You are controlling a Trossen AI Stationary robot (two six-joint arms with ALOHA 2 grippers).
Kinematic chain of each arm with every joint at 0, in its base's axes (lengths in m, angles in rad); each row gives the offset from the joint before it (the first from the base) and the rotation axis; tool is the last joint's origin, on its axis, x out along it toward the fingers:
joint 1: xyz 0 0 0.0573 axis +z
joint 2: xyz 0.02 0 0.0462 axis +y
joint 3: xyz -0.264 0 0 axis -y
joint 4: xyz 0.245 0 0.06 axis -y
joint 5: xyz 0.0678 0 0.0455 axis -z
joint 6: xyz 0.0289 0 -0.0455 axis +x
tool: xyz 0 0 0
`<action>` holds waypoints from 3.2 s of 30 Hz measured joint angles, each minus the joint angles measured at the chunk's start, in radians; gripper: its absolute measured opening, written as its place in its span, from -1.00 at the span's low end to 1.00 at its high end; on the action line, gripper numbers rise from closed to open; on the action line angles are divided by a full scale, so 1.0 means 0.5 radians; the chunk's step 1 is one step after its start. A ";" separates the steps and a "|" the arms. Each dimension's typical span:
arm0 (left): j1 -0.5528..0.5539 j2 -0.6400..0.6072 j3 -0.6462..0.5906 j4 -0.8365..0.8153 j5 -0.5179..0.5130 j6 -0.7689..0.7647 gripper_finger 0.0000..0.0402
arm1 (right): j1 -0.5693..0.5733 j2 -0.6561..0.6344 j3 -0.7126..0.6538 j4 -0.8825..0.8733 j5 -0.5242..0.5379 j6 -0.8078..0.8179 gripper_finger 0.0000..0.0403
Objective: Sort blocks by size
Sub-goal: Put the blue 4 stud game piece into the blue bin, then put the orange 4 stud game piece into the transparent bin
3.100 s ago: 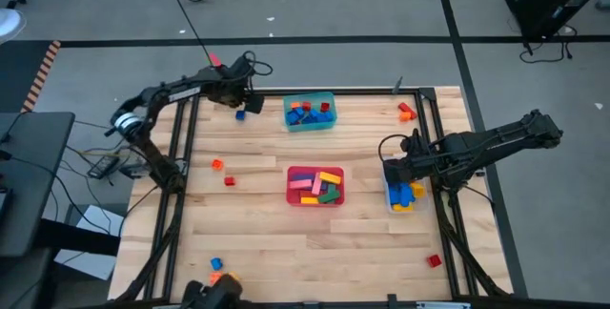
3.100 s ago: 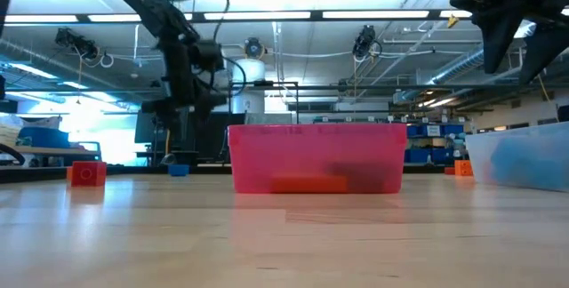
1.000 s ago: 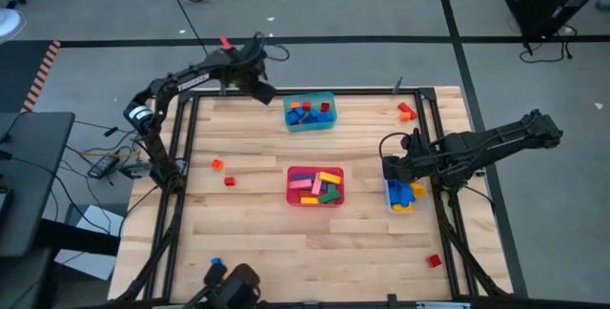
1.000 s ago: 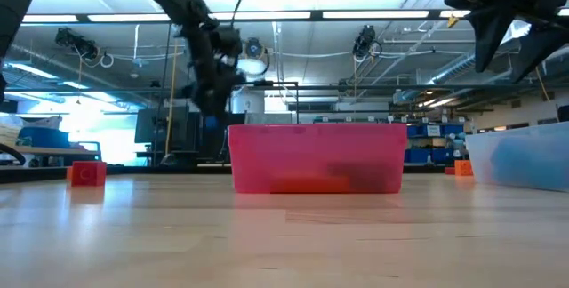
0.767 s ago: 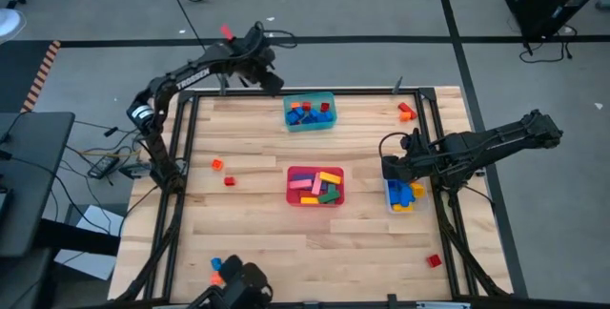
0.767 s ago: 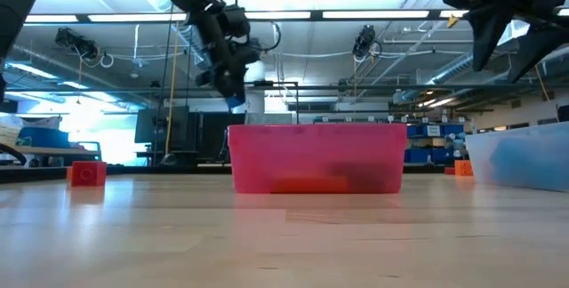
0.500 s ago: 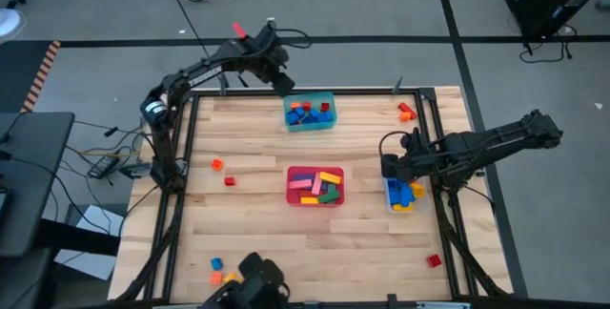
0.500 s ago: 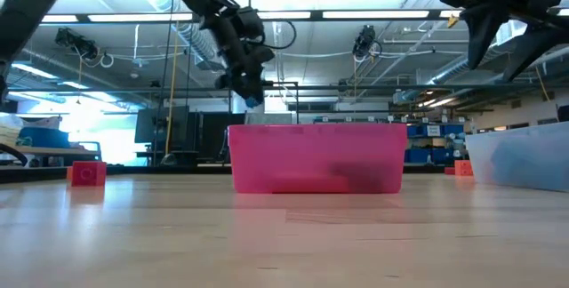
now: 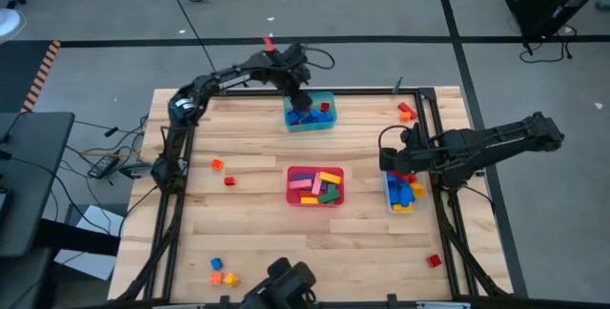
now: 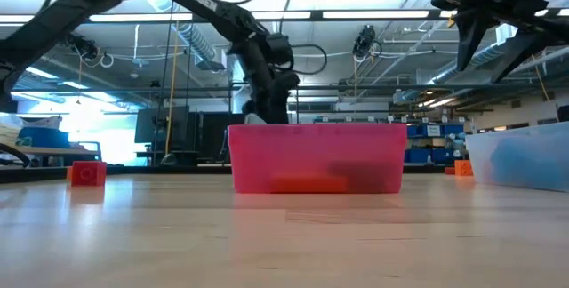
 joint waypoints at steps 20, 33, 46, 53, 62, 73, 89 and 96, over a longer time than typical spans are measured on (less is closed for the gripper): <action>-0.073 0.136 0.002 0.152 -0.157 0.060 -0.06 | -0.067 0.001 0.000 0.047 0.057 -0.001 0.26; -0.062 0.133 0.031 0.219 -0.169 0.064 0.21 | -0.149 0.000 0.000 0.054 0.393 -0.032 0.27; 0.014 -0.199 0.044 0.304 -0.019 0.128 0.21 | -0.747 -0.003 0.000 0.857 0.515 -1.199 0.30; 0.068 -0.563 -0.509 0.803 -0.017 0.025 0.21 | -1.174 -0.003 0.000 1.285 0.181 -1.683 0.36; 0.066 -1.230 -1.466 1.560 -0.245 -0.052 0.21 | -1.611 0.221 0.258 1.067 -0.190 -1.944 0.40; 0.072 -1.565 -1.796 1.676 -0.610 -0.047 0.21 | -2.085 0.944 0.775 0.081 -0.480 -2.045 0.40; 0.071 -1.569 -1.797 1.612 -0.619 0.067 0.21 | -2.377 1.409 0.732 -0.148 -0.328 -1.976 0.50; 0.071 -1.568 -1.797 1.568 -0.621 0.070 0.21 | -2.367 1.542 0.726 -0.136 -0.235 -1.890 0.51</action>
